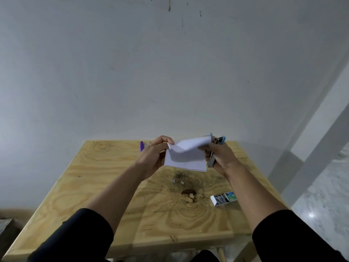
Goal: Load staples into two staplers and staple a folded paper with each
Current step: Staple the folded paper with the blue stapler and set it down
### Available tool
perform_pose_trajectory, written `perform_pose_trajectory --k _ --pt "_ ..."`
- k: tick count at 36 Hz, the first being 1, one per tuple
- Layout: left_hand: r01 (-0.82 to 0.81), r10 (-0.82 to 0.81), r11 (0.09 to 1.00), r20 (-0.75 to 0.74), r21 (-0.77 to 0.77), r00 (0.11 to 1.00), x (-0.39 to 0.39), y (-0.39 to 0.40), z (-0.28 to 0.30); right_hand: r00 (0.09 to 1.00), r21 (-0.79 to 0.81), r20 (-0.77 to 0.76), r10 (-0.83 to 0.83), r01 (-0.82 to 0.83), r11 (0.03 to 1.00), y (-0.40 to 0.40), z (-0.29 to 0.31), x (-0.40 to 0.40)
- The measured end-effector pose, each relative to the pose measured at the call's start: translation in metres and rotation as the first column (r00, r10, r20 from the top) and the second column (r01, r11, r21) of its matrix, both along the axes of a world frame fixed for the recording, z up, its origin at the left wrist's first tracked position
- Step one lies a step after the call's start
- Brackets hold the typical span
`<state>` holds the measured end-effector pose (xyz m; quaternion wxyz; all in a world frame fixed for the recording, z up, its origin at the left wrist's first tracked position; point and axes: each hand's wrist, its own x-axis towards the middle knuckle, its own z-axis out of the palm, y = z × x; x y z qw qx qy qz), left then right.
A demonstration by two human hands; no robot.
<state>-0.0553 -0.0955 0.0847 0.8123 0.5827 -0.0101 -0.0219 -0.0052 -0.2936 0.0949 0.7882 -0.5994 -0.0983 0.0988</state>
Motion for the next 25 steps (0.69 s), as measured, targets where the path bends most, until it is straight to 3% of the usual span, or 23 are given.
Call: perform_pose_trajectory --k 4,9,12,14,15,18,21,25 --pt "-0.025 0.025 0.999 0.006 0.024 1.000 0.001 0.002 0.000 0.996 0.039 -0.001 0.092 -0.092 0.995 0.001 0.003 -0.005" --pt "-0.022 0.025 0.994 -0.032 0.105 0.999 0.001 0.008 -0.002 0.988 -0.260 0.136 0.068 -0.030 0.965 -0.001 0.004 -0.007" --pt "-0.012 0.035 0.949 -0.069 0.315 0.997 0.002 0.010 -0.004 0.977 -0.388 0.203 0.057 0.027 0.921 -0.001 0.005 -0.006" --pt "-0.043 0.053 0.850 -0.004 0.524 0.999 0.003 0.011 -0.007 0.972 -0.417 0.235 0.018 0.083 0.905 0.000 0.005 -0.005" --pt "-0.049 0.048 0.836 0.016 0.546 0.999 0.004 0.012 -0.007 0.970 -0.410 0.242 -0.016 0.117 0.905 0.001 0.005 -0.003" --pt "-0.104 0.098 0.912 0.035 0.396 0.995 0.006 0.013 -0.002 0.976 -0.312 0.166 -0.143 0.190 0.931 0.003 0.004 0.000" --pt "-0.219 0.212 0.918 0.058 0.331 0.976 0.007 0.012 0.004 0.998 -0.148 -0.052 -0.045 0.037 0.988 0.000 0.002 0.002" --pt "-0.302 0.289 0.906 0.088 0.297 0.953 0.009 0.007 0.005 0.988 -0.279 -0.110 0.105 -0.133 0.951 0.004 0.004 0.000"
